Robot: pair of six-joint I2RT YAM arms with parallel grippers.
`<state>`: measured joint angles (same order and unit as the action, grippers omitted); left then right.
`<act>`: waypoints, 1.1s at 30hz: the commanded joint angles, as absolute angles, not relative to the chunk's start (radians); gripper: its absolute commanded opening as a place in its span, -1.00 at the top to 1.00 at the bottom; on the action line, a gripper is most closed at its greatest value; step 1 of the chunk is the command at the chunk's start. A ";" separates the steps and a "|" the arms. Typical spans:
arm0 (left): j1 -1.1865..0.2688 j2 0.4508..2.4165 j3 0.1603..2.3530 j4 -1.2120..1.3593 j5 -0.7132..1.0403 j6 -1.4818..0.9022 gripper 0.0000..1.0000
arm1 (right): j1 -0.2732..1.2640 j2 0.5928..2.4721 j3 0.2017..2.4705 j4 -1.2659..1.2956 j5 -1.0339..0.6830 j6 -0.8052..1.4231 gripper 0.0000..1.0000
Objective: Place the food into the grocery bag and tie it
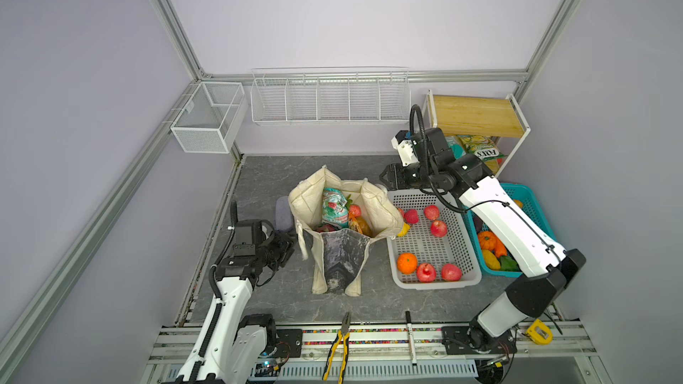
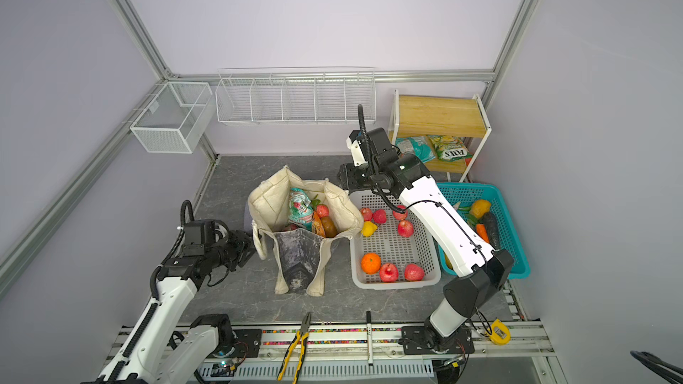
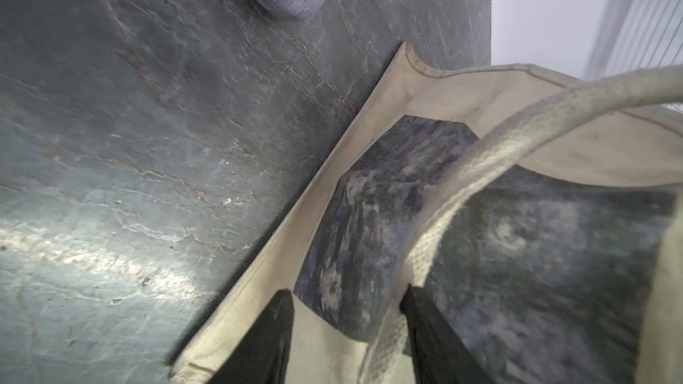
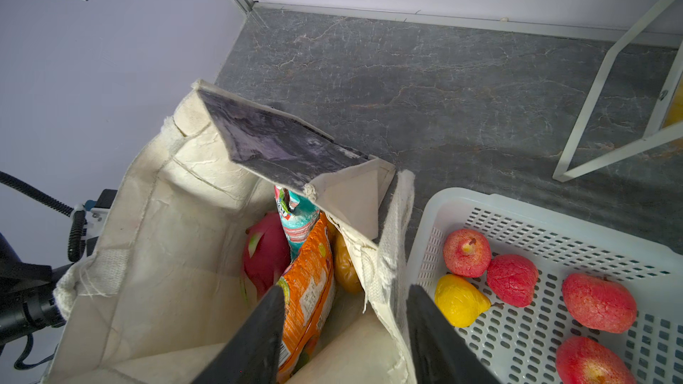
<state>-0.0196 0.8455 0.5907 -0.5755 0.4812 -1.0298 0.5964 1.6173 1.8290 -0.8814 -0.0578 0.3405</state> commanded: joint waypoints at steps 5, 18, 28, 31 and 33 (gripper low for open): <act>-0.017 0.839 0.589 -0.516 0.542 -1.068 -0.16 | 0.568 1.575 1.783 -0.846 -0.079 0.357 -0.12; -0.031 0.918 0.606 -0.573 0.557 -1.015 0.03 | 0.546 1.582 1.714 -0.796 -0.116 0.409 -0.12; -0.031 0.953 0.733 -0.729 0.466 -0.952 0.72 | 0.512 1.559 1.621 -0.758 -0.153 0.499 -0.12; -0.025 0.969 0.804 -0.809 0.417 -0.925 0.96 | 0.483 1.543 1.589 -0.752 -0.152 0.535 -0.12; -0.018 0.965 0.847 -0.848 0.380 -0.918 1.00 | 0.461 1.526 1.568 -0.752 -0.141 0.557 -0.12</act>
